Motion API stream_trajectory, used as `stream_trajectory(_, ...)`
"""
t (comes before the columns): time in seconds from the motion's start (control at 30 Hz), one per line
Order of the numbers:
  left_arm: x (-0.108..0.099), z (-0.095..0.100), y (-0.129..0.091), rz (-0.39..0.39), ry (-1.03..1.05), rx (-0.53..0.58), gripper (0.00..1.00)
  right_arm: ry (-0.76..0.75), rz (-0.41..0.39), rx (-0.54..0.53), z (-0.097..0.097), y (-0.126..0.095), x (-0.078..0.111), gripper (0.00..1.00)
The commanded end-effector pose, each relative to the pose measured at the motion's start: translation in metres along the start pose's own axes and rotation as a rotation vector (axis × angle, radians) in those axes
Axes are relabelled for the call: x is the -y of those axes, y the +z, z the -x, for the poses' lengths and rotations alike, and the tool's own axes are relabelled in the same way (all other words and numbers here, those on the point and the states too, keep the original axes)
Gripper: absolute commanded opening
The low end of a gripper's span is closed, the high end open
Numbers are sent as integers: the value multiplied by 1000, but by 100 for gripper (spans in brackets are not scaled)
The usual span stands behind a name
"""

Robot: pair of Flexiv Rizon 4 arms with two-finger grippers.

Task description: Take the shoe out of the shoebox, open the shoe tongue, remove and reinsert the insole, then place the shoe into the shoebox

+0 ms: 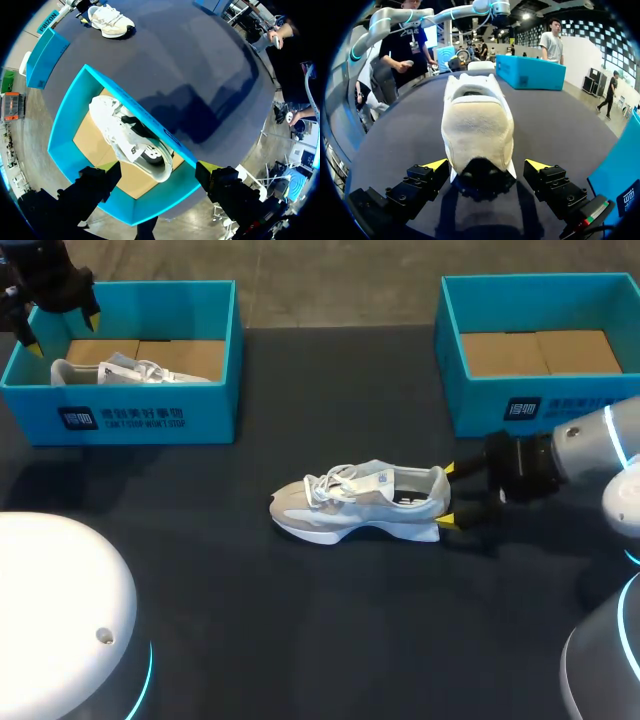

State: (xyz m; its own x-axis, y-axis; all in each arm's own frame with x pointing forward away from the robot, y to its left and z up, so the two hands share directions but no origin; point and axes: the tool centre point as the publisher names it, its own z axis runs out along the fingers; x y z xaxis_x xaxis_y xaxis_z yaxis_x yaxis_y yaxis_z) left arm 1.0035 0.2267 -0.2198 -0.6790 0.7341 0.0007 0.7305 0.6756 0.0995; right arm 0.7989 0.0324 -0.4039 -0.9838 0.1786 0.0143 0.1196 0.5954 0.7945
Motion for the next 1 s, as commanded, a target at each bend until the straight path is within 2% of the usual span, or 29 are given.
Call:
stream_trajectory(0.03,1,-1,-1,3,0,-1,100,0,-8,9,-4,10,-2,100)
stream_trajectory(0.87,1,-1,-1,3,0,-1,100,-21,-3,12,-1,43,3,100)
stream_trajectory(0.9,1,-1,-1,3,0,-1,100,-24,-5,12,-2,44,2,86)
stream_trajectory(0.93,1,-1,-1,3,0,-1,100,-28,-7,9,-2,44,1,55)
stream_trajectory(1.0,1,-1,-1,3,0,-1,100,-42,-14,-12,-3,44,0,28)
